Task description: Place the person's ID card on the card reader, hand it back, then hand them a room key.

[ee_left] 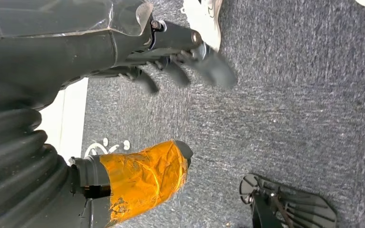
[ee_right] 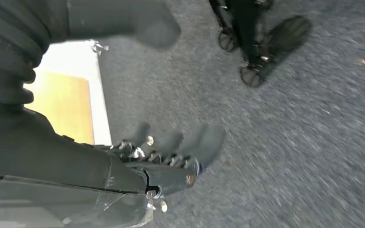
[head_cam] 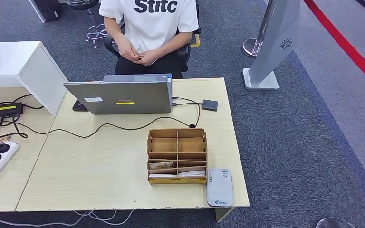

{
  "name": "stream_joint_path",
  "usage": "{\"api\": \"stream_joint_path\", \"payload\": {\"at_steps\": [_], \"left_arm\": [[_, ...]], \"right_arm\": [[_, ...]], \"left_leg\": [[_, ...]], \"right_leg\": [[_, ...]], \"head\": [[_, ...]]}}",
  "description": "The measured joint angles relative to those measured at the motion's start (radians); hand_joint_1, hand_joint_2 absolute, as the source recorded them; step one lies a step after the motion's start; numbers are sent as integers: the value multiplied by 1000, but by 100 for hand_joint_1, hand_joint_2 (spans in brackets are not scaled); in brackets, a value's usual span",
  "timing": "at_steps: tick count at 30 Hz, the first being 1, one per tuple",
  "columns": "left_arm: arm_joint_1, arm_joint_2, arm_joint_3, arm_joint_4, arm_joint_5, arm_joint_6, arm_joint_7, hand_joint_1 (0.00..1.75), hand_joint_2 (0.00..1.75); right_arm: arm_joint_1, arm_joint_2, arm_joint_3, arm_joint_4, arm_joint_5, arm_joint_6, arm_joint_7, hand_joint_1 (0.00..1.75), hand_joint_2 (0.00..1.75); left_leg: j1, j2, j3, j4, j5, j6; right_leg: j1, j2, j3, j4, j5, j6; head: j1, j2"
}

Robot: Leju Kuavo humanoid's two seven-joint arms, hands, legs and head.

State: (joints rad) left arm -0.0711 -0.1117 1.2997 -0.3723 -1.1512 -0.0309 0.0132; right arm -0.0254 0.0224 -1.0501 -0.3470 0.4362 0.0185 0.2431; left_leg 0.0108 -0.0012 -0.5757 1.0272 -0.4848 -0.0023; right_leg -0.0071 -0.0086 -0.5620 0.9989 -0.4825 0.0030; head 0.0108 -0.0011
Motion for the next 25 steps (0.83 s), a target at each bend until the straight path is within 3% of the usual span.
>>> {"api": "stream_joint_path", "payload": {"at_steps": [5,7,9,10,11,13,14,15,25], "left_arm": [[1,5,0,0,-9,8,3,175,175],[1,5,0,0,-13,11,6,175,175],[1,5,0,0,-17,11,6,162,175],[1,4,0,0,-19,9,6,128,175],[1,4,0,0,-20,7,5,85,175],[1,4,0,-1,-23,2,5,10,175],[2,4,0,-2,-24,0,4,0,175],[2,4,0,-2,-24,-2,4,0,175],[25,19,-105,-3,112,-11,4,0,175]], "right_arm": [[-4,-14,11,33,45,-18,-255,175,175],[-6,-22,31,41,90,-6,-285,175,175],[-9,-26,48,54,116,4,-249,175,175],[-10,-27,51,62,115,2,-214,175,175],[-10,-27,53,71,106,-3,-170,162,175],[-10,-26,50,86,80,-16,-89,75,175],[-10,-26,47,92,70,-20,-64,31,175],[-10,-25,45,96,63,-22,-51,0,175],[-1,-23,121,101,-4,-10,-79,0,175]], "left_leg": [[0,0,0,0,0,0],[0,0,0,0,0,0],[0,0,0,0,0,0],[0,0,0,1,0,0],[0,0,0,1,0,0],[0,0,0,1,0,0],[0,0,0,1,0,0],[0,0,0,1,0,0],[0,1,1,0,0,0]], "right_leg": [[0,0,0,0,0,0],[0,0,0,0,0,0],[0,0,1,0,0,0],[0,0,1,0,0,0],[0,0,1,0,0,0],[0,0,1,0,0,0],[0,0,1,0,0,0],[0,0,0,0,0,0],[0,1,0,0,0,0]], "head": [[0,0],[0,0],[0,0],[0,0],[0,0],[0,0],[0,0],[0,0],[0,0]]}}
